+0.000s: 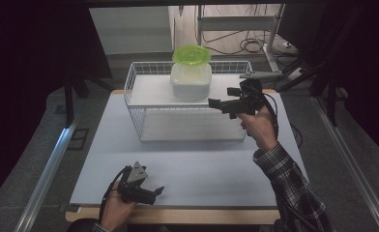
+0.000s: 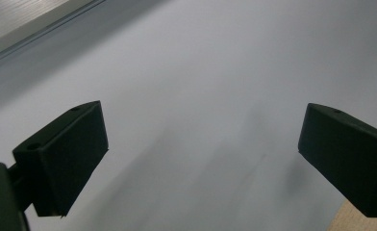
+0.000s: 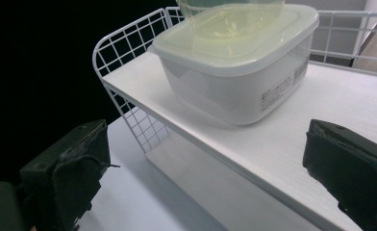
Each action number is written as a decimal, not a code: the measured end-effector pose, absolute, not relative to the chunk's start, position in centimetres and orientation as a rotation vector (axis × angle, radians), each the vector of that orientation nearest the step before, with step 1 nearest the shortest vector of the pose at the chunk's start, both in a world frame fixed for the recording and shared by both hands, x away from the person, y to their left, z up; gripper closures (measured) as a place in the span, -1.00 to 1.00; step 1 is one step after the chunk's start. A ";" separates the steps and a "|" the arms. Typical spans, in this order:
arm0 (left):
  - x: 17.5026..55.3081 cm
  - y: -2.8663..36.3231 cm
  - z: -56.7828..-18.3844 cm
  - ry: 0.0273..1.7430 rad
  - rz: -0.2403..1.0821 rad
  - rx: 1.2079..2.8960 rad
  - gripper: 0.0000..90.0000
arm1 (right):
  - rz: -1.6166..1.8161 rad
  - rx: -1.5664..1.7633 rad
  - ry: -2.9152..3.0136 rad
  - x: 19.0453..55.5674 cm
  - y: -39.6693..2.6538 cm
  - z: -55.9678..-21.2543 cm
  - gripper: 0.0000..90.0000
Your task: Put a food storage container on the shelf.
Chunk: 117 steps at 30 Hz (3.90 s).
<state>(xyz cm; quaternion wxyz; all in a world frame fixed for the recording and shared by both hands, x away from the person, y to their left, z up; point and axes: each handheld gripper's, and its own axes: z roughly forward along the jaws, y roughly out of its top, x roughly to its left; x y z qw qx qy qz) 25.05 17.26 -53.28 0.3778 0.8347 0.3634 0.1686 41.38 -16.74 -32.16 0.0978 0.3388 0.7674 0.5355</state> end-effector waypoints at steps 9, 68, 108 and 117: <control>25.0 17.2 -53.3 0.930 0.432 2.137 -0.93 | 1.583 0.973 2.287 40.7 -16.9 -32.9 -0.92; 25.0 17.2 -53.3 0.910 0.412 2.130 -0.95 | 1.449 0.854 2.350 36.2 -16.7 -40.1 -0.98; 25.0 17.2 -53.2 0.910 0.380 2.124 -0.93 | 1.325 0.897 2.381 32.9 -18.8 -44.8 -0.99; 25.0 17.1 -53.3 0.914 0.379 2.125 -0.93 | 1.311 0.923 2.380 32.1 -19.7 -45.7 -1.00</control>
